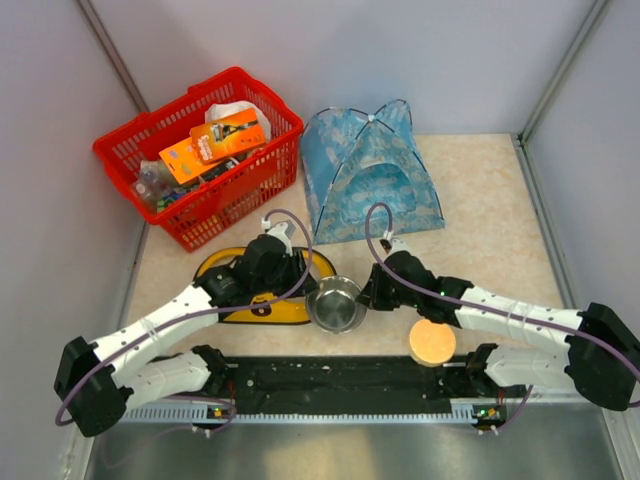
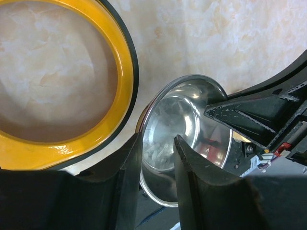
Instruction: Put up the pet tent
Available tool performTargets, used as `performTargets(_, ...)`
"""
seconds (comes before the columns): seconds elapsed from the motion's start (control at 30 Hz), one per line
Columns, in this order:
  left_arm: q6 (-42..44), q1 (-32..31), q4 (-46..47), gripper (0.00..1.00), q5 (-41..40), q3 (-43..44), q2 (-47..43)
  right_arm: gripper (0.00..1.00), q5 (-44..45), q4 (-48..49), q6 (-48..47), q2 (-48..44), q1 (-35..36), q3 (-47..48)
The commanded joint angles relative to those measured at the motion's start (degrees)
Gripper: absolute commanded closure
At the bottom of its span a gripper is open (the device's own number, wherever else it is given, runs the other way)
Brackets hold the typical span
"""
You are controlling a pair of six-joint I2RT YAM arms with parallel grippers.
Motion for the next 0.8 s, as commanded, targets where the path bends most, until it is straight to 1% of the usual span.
performTargets(0.0,1.13,-0.92,0.26,0.63,-0.50,0.14,0.69,1.00,-0.09,4.03,0.74,-0.06,-0.46,1.44)
performTargets(0.07,1.22,-1.10,-0.53,0.63,-1.46,0.23,0.60,1.00,0.00,4.12,0.83,-0.06,-0.46,1.27)
performTargets(0.17,1.40,-1.28,-1.85,0.59,-2.87,0.58,-0.10,1.00,0.08,4.12,0.83,-0.06,-0.54,1.26)
performTargets(0.2,1.31,-1.28,-2.20,0.59,-4.96,0.76,-0.36,1.00,0.09,4.03,0.83,-0.15,-0.46,1.09)
performTargets(0.33,1.31,-1.36,-3.43,0.58,-6.39,1.02,-1.15,1.00,0.09,4.12,0.83,0.11,-0.46,1.00)
performTargets(0.57,1.13,-2.42,-2.91,0.66,-5.07,1.02,-0.01,1.00,0.00,4.64,0.74,0.55,-0.46,0.83)
performTargets(0.77,2.19,-3.12,-3.26,0.66,-6.12,1.29,0.16,1.00,0.09,4.82,0.83,1.25,-0.46,0.74)
